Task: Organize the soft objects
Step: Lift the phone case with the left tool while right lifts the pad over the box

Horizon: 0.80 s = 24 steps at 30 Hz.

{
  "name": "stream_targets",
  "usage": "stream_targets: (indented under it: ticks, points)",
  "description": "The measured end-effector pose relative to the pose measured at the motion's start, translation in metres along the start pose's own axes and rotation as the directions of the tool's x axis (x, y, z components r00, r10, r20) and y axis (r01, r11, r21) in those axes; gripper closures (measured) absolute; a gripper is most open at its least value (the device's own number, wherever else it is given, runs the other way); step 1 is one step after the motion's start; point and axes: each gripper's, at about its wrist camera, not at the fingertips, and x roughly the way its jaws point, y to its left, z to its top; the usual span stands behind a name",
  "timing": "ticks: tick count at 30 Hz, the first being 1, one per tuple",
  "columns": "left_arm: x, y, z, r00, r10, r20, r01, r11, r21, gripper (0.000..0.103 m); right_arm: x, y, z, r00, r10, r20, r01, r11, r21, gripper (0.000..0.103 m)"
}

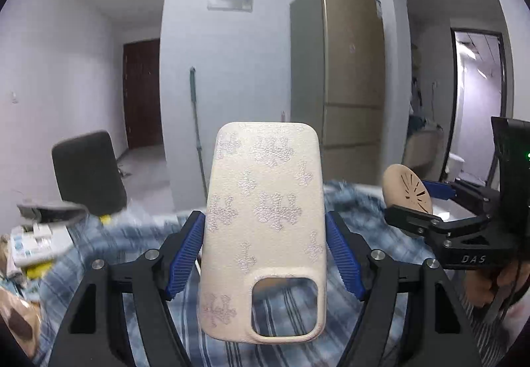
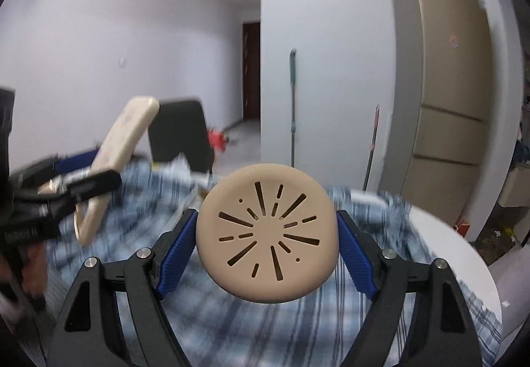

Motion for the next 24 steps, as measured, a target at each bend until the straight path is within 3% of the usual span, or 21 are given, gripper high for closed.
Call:
stream_targets:
  ticks: [5, 9, 15, 19, 24]
  points:
    - [0.005, 0.005, 0.045, 0.997, 0.021, 0.069, -0.019, 0.999, -0.037, 0.028, 0.009, 0.009, 0.051, 0.993, -0.026, 0.117, 0.026, 1.000, 0.004, 0.023]
    - [0.014, 0.008, 0.073, 0.993, 0.044, 0.108, -0.038, 0.998, -0.057, 0.028, 0.018, 0.004, 0.071, 0.981, -0.080, 0.178, 0.076, 0.997, 0.029, 0.023]
    - [0.048, 0.011, 0.091, 0.991, 0.064, 0.117, -0.051, 0.992, -0.115, 0.028, 0.051, -0.025, 0.079, 0.986, -0.095, 0.135, 0.082, 0.991, 0.102, 0.023]
    - [0.076, 0.018, 0.090, 0.994, 0.060, 0.086, -0.048, 0.990, -0.133, 0.028, 0.073, -0.032, 0.078, 0.985, -0.120, 0.122, 0.107, 0.988, 0.108, 0.023]
    - [0.114, 0.030, 0.074, 0.998, 0.060, 0.015, -0.058, 0.989, -0.137, 0.028, 0.104, -0.025, 0.053, 0.993, -0.103, 0.061, 0.098, 0.992, 0.075, 0.023]
